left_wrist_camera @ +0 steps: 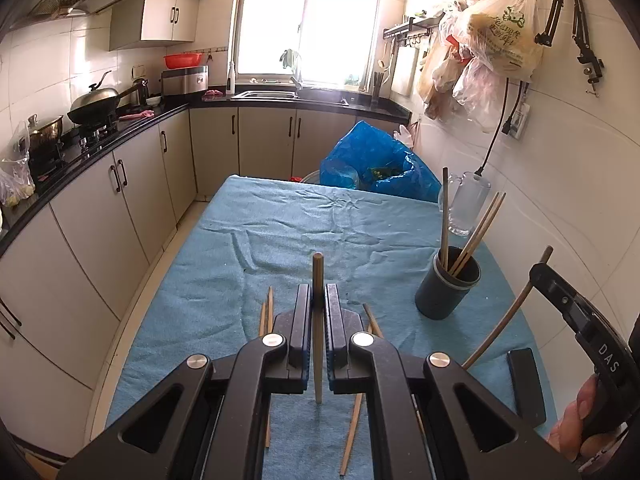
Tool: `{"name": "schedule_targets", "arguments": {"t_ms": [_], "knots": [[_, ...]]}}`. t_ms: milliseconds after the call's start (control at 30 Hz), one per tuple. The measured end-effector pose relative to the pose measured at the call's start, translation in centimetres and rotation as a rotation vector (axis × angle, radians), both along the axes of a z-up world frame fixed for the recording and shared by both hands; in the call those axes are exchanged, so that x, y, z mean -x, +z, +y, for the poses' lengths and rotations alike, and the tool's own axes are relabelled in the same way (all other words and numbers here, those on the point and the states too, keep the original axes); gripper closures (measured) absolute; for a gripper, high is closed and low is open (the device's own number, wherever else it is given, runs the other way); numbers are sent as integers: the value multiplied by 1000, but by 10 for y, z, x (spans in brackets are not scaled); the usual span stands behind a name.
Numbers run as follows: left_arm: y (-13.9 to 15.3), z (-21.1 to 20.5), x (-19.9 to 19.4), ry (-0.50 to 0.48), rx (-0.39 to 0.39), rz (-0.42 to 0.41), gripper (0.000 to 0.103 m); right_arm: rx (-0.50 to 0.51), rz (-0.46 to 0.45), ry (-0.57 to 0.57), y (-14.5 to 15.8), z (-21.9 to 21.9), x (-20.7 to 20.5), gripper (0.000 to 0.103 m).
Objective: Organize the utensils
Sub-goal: 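Lift both held chopsticks upright and carry them toward the black cup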
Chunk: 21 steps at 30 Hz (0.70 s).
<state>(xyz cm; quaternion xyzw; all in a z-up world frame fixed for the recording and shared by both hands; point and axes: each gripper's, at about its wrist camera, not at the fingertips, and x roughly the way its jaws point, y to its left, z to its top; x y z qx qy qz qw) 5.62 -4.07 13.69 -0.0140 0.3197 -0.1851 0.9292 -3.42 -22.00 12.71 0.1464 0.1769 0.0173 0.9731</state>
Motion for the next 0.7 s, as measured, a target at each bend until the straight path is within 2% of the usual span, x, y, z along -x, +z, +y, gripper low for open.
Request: {"name": "schedule_targets", "arguments": {"t_ms": [700], "knots": [[16,-3,13,-14,-25,-32,98,-23,-35,-22,7,-12,18,95]]}}
